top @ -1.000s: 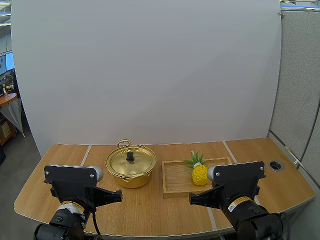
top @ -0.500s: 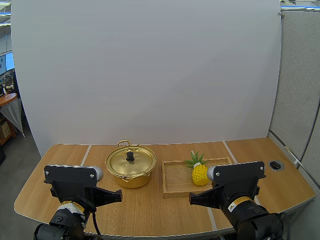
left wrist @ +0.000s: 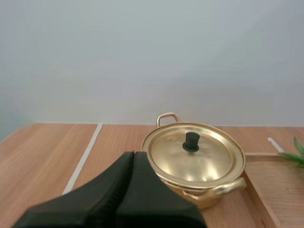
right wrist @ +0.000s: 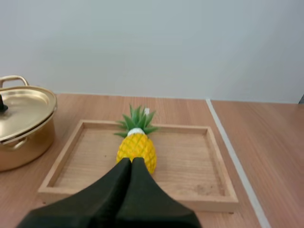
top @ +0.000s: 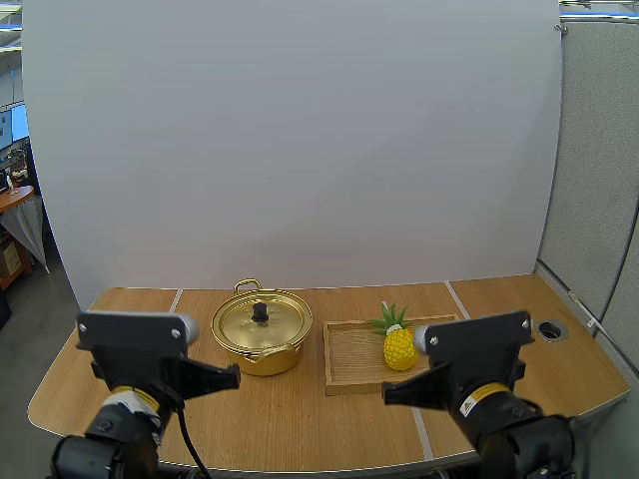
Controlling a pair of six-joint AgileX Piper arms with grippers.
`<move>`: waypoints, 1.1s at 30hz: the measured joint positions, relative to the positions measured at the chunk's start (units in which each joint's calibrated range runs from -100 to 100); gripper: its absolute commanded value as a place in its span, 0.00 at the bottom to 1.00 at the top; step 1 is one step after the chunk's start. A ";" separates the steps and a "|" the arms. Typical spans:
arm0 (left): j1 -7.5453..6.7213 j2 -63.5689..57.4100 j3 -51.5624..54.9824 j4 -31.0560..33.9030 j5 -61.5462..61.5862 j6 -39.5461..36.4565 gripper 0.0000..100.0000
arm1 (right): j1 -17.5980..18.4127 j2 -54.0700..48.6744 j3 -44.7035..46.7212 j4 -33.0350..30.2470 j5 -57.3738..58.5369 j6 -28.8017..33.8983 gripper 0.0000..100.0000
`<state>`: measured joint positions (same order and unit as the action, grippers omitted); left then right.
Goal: Open the pot, put the pineapple inside, and close it
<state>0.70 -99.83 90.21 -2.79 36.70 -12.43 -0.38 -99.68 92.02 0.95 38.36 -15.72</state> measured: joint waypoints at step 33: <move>0.14 -0.17 -34.46 0.00 36.25 2.07 0.00 | 0.00 -0.23 -36.11 0.34 39.24 0.00 0.00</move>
<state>0.84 -100.00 55.75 -2.79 72.95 -10.37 -0.38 -99.91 55.91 1.29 77.60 -15.72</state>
